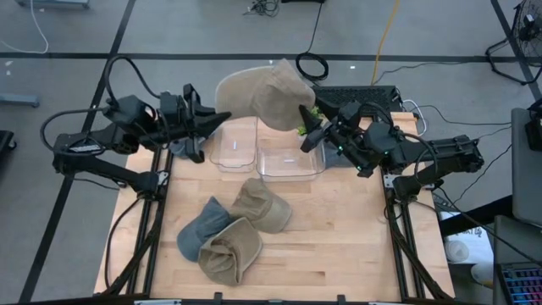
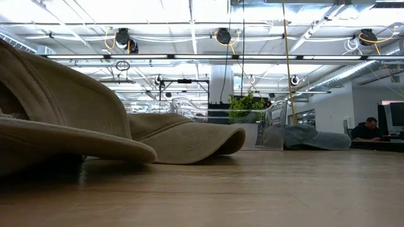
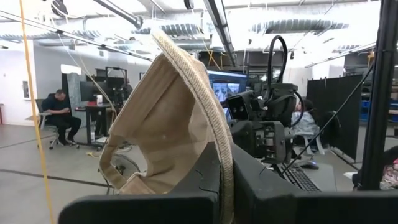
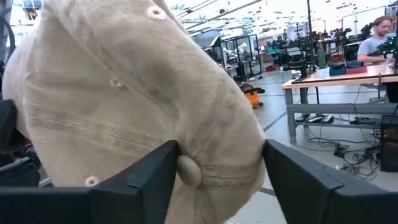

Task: Pick & Place hat
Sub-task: Put the right brown cap into the right transparent bin

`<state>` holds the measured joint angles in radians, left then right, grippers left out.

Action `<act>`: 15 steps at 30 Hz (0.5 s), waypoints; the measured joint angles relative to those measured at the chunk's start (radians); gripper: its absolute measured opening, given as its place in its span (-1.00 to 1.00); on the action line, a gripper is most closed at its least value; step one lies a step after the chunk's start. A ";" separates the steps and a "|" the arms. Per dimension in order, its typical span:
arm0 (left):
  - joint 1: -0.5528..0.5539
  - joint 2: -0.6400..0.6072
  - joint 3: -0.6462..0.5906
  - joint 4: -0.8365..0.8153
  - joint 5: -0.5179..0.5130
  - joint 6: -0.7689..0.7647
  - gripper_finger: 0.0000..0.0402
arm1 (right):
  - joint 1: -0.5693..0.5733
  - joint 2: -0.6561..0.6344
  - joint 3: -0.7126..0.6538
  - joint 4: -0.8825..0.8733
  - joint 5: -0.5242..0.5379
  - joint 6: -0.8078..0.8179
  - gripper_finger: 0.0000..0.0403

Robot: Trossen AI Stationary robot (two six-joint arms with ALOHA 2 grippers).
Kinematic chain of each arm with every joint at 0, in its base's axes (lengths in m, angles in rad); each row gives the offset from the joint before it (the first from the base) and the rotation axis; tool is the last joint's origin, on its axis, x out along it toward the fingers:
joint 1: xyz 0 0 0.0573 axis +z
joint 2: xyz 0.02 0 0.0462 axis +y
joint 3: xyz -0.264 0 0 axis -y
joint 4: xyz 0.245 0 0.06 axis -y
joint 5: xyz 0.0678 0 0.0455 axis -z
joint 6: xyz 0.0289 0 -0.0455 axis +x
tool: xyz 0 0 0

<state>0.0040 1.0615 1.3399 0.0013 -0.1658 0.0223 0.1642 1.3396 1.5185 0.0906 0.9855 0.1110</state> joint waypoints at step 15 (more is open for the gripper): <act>0.038 -0.004 0.000 -0.146 -0.046 0.001 -0.75 | 0.028 -0.016 0.000 0.038 -0.222 -0.152 -0.94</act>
<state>0.0424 1.0576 1.3399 -0.1448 -0.2114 0.0235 0.1925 1.3236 1.5185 0.1282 0.7633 -0.0414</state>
